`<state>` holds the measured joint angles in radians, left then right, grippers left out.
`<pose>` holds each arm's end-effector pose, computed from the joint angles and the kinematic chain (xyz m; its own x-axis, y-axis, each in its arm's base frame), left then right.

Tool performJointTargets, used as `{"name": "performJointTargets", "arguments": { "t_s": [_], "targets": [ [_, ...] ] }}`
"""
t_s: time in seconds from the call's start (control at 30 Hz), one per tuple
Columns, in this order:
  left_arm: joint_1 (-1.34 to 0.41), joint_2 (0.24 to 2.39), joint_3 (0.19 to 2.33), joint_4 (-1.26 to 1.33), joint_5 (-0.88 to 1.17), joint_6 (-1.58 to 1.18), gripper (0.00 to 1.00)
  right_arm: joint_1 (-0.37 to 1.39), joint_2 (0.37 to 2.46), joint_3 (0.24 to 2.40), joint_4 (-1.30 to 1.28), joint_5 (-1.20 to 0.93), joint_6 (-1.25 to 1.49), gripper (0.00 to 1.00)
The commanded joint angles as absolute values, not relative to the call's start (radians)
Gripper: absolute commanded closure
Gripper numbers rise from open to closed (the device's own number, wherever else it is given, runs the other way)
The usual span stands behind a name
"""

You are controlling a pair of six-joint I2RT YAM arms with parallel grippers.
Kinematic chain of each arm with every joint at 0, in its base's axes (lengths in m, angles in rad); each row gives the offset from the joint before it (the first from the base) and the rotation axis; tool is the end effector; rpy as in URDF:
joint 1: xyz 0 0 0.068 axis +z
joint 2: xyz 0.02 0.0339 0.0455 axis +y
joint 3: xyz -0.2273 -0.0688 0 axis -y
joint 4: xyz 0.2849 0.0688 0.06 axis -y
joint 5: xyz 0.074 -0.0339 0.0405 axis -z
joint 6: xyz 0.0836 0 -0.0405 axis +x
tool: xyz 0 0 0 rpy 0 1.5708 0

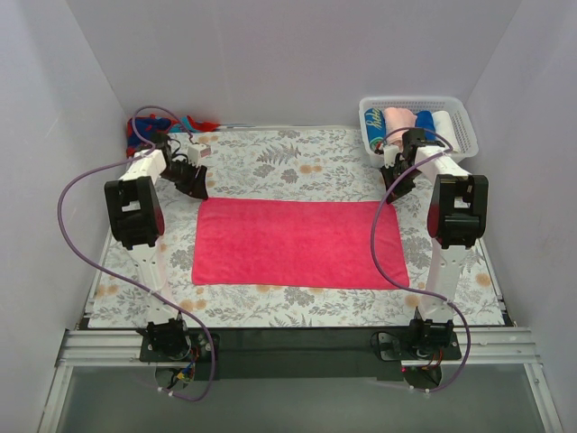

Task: Roll the towels
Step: Fold the towel

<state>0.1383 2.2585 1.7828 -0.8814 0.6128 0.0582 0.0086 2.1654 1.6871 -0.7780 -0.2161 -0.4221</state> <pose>0.4773 0.0179 0.0729 -0.9658 -0.0864 -0.2444 0.0643 0.8335 -0.5488 0.4759 0.0220 0.0759 -0.8368 -0.4074 -0.3657 -0.4577 0.8871 0.0593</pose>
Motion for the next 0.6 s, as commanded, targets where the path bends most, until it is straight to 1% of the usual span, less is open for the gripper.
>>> {"name": "performJointTargets", "arguments": {
  "t_s": [0.0, 0.27, 0.33, 0.4, 0.57],
  "targets": [
    [0.144, 2.241, 1.809, -0.916, 0.664, 0.089, 0.63, 0.014, 2.157, 1.672, -0.784, -0.235, -0.431, 0.99],
    [0.143, 2.250, 1.799, -0.928, 0.696, 0.104, 0.65, 0.014, 2.158, 1.681, -0.790, -0.224, -0.442, 0.99],
    [0.141, 2.250, 1.795, -0.928, 0.699, 0.104, 0.68, 0.014, 2.158, 1.683, -0.792, -0.222, -0.443, 0.99],
    [0.143, 2.255, 1.795, -0.925, 0.706, 0.100, 0.74, 0.014, 2.161, 1.681, -0.793, -0.221, -0.448, 0.99],
    [0.144, 2.273, 1.830, -0.910, 0.715, 0.065, 0.93, 0.014, 2.158, 1.690, -0.796, -0.224, -0.462, 0.99]
  ]
}}
